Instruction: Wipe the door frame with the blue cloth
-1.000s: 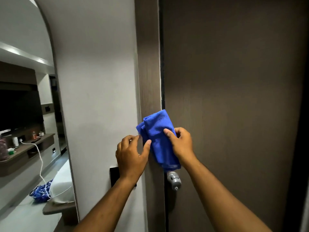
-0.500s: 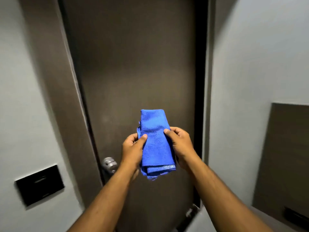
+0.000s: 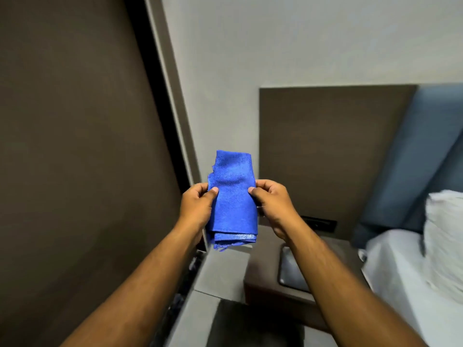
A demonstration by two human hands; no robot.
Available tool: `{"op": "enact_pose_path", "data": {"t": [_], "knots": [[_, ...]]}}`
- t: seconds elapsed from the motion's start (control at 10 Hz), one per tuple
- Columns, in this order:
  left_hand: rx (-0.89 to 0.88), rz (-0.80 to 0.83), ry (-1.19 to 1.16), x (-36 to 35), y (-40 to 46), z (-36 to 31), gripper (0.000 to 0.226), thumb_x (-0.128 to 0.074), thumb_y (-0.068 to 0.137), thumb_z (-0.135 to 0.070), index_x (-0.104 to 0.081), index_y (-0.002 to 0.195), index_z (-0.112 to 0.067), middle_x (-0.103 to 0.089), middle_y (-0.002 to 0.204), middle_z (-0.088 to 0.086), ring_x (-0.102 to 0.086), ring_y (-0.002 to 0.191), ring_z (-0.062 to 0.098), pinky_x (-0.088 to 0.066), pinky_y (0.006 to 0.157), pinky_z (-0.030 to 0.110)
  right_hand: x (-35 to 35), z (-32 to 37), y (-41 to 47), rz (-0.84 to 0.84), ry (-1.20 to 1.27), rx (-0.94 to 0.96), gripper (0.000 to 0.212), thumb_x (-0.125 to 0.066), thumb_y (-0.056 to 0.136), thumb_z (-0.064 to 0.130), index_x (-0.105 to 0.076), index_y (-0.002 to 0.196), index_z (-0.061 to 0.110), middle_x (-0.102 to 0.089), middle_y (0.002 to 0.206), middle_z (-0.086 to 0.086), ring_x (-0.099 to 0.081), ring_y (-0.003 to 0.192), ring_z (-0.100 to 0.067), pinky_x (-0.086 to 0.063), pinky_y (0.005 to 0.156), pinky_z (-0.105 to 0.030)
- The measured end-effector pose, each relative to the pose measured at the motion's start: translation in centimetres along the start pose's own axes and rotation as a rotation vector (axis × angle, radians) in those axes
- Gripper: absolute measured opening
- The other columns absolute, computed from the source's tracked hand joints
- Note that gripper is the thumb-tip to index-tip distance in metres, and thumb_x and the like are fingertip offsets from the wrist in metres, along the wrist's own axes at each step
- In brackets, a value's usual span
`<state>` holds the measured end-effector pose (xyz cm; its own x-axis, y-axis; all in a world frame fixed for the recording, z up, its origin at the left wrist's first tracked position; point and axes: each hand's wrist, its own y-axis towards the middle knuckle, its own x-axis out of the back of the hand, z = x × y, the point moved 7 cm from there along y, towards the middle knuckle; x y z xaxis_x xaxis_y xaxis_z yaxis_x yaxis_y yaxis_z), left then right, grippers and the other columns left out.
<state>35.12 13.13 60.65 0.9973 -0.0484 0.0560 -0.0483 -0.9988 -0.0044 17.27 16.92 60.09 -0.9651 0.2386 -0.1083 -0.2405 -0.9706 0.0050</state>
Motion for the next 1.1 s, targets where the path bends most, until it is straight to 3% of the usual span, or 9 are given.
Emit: {"op": "enact_pose_path", "data": {"t": [0.1, 0.2, 0.3, 0.5, 0.6, 0.7, 0.9, 1.1], "knots": [[0.077, 0.075, 0.08, -9.2, 4.3, 5.3, 0.011, -0.058, 0.091, -0.019, -0.068, 0.087, -0.018, -0.074, 0.085, -0.001, -0.068, 0.076, 0.015, -0.053, 0.064, 0.027, 8.6, -4.9, 4.3, -0.091, -0.049, -0.086, 0.016, -0.052, 0.091, 0.009, -0.068, 0.094, 0.009, -0.073, 0.084, -0.005, -0.067, 0.065, -0.01, -0.052, 0.05, -0.024], [0.132, 0.106, 0.118, -13.7, 6.8, 8.9, 0.012, -0.056, 0.092, -0.019, -0.067, 0.089, -0.014, -0.074, 0.09, 0.004, -0.066, 0.078, 0.018, -0.053, 0.066, 0.032, 12.8, -8.3, 6.9, -0.124, -0.07, -0.154, 0.015, -0.052, 0.092, 0.007, -0.067, 0.096, 0.006, -0.073, 0.091, -0.015, -0.067, 0.074, -0.017, -0.055, 0.061, -0.031], [0.271, 0.148, 0.207, -21.3, 11.0, 16.7, 0.013, -0.056, 0.091, -0.017, -0.066, 0.088, -0.009, -0.071, 0.091, 0.008, -0.062, 0.079, 0.022, -0.052, 0.072, 0.038, 19.8, -15.5, 11.4, -0.171, -0.172, -0.274, 0.013, -0.054, 0.09, 0.005, -0.065, 0.095, 0.001, -0.067, 0.097, -0.031, -0.061, 0.078, -0.023, -0.051, 0.068, -0.038], [0.483, 0.2, 0.334, -29.8, 14.9, 31.4, 0.011, -0.059, 0.088, -0.017, -0.068, 0.089, -0.011, -0.073, 0.094, 0.012, -0.064, 0.083, 0.028, -0.053, 0.081, 0.042, 28.5, -29.9, 15.8, -0.23, -0.259, -0.52, 0.016, -0.056, 0.09, 0.002, -0.064, 0.103, 0.001, -0.069, 0.104, -0.024, -0.065, 0.082, -0.032, -0.056, 0.063, -0.039], [0.533, 0.236, 0.383, -32.1, 16.2, 37.7, 0.01, -0.059, 0.087, -0.014, -0.068, 0.083, -0.014, -0.072, 0.089, 0.01, -0.062, 0.078, 0.025, -0.053, 0.078, 0.041, 30.6, -36.3, 16.8, -0.257, -0.282, -0.592, 0.016, -0.055, 0.089, -0.001, -0.065, 0.102, -0.001, -0.069, 0.102, -0.025, -0.066, 0.086, -0.04, -0.058, 0.07, -0.046], [0.606, 0.269, 0.416, -35.0, 17.4, 46.9, 0.016, -0.057, 0.087, -0.01, -0.065, 0.077, -0.019, -0.07, 0.089, 0.01, -0.061, 0.079, 0.023, -0.053, 0.076, 0.039, 33.4, -45.4, 17.6, -0.331, -0.345, -0.702, 0.013, -0.057, 0.085, -0.001, -0.067, 0.093, 0.002, -0.071, 0.096, -0.024, -0.066, 0.082, -0.036, -0.057, 0.078, -0.05], [0.619, 0.314, 0.526, -38.0, 19.2, 57.2, 0.013, -0.058, 0.088, -0.011, -0.067, 0.097, -0.008, -0.07, 0.101, 0.012, -0.063, 0.092, 0.027, -0.053, 0.079, 0.033, 35.9, -55.1, 20.4, -0.309, -0.466, -0.754, 0.015, -0.059, 0.083, 0.006, -0.07, 0.094, 0.008, -0.073, 0.094, -0.017, -0.067, 0.089, -0.036, -0.055, 0.084, -0.05], [0.522, 0.402, 0.791, -38.0, 19.5, 60.1, 0.034, -0.063, 0.086, -0.012, -0.061, 0.118, -0.001, -0.066, 0.116, 0.023, -0.06, 0.108, 0.039, -0.047, 0.091, 0.039, 36.9, -59.4, 20.2, -0.178, -0.699, -0.793, 0.007, -0.058, 0.083, 0.011, -0.063, 0.085, 0.007, -0.068, 0.091, -0.017, -0.061, 0.081, -0.033, -0.051, 0.073, -0.035]]}}
